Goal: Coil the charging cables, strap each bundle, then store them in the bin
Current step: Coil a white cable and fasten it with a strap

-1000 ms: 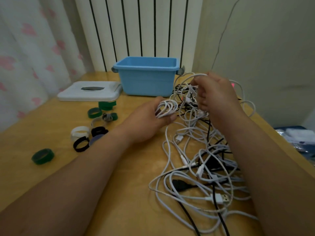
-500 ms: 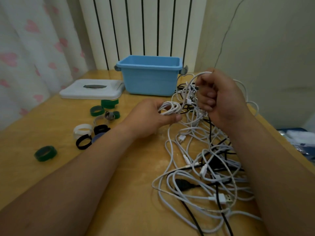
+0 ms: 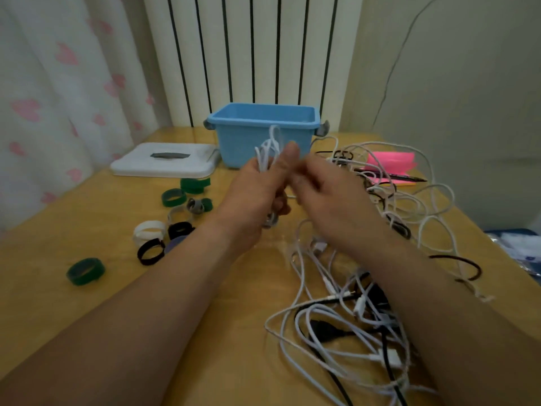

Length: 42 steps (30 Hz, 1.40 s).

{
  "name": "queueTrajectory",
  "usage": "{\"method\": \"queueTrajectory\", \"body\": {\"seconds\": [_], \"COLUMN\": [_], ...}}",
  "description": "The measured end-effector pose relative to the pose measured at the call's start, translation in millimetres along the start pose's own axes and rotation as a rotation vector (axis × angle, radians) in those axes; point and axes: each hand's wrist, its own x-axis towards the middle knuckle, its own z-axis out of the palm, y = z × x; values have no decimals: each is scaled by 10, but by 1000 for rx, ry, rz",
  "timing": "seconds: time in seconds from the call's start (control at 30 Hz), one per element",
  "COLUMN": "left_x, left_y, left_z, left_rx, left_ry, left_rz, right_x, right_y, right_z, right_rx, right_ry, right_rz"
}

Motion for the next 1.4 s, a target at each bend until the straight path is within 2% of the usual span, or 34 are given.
{"method": "queueTrajectory", "body": {"seconds": [0.07, 0.17, 0.3, 0.37, 0.4, 0.47, 0.53, 0.67, 0.73, 0.77, 0.87, 1.03, 1.2, 1.4], "left_x": [1, 43, 134, 157, 155, 141, 93, -5, -27, -35, -51, -135, -104, -141], "left_y": [-7, -37, 14, 106, 145, 176, 204, 247, 178, 130, 75, 59, 38, 49], "left_z": [40, -4, -165, -275, -320, -372, -392, -349, -286, -247, -151, -15, -44, 62], "left_rx": [-56, -127, -429, -602, -610, -438, -160, 366, 639, 684, 623, 562, 564, 346], "left_ry": [-8, 138, 338, 352, 331, 284, 256, 214, 155, 126, 78, -131, -204, -209], "left_rz": [-18, -34, -33, -8, -6, -6, 33, 76, 81, 76, 79, 65, 26, -9], "right_x": [-42, -49, -14, 6, 6, 8, 24, 103, 106, 105, 119, 126, 114, 95], "right_y": [-3, -7, 62, 143, 172, 193, 193, 213, 214, 215, 238, 222, 210, 227], "right_z": [127, 142, 53, -8, -33, -85, -135, -286, -350, -375, -364, -218, -232, -189], "right_rx": [-75, -120, -181, -244, -283, -400, -503, -691, -700, -674, -592, -500, -401, -408], "right_ry": [-50, -69, -99, -95, -107, -133, -108, 122, 254, 296, 291, 172, 234, 277], "right_rz": [-66, -121, -36, 2, 4, -26, -77, -140, -134, -128, -122, -146, -124, -114]}}
